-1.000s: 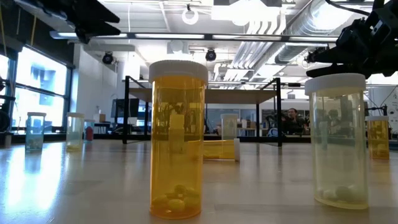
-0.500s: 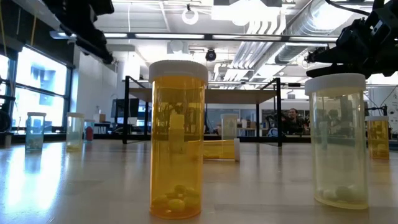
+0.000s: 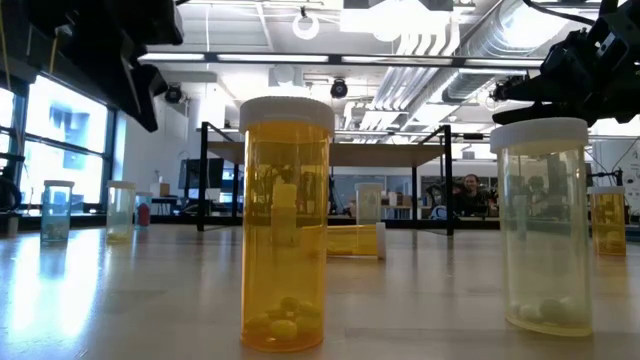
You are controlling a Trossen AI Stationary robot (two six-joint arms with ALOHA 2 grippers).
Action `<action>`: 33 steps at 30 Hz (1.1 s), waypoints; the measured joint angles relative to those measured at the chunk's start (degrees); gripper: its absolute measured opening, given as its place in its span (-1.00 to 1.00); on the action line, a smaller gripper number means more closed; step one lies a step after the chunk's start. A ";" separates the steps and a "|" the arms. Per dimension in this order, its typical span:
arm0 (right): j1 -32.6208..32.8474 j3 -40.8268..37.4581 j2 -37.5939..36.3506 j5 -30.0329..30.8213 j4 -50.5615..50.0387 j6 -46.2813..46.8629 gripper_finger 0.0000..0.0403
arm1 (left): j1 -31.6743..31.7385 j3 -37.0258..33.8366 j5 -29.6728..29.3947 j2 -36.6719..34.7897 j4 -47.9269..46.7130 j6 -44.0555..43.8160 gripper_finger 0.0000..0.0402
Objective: Pick and place medicine bottles onto shelf by color
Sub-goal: Put the top left yellow pill bottle on the shelf
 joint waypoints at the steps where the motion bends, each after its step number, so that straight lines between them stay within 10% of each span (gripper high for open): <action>1: 0.01 0.00 0.00 0.01 0.01 0.00 -0.10 | -0.22 0.00 0.01 0.63 -0.01 -0.34 0.11; 33: 0.01 0.00 0.00 -0.01 -0.01 0.01 -0.10 | -2.42 0.04 -3.33 15.64 -1.01 -6.73 0.11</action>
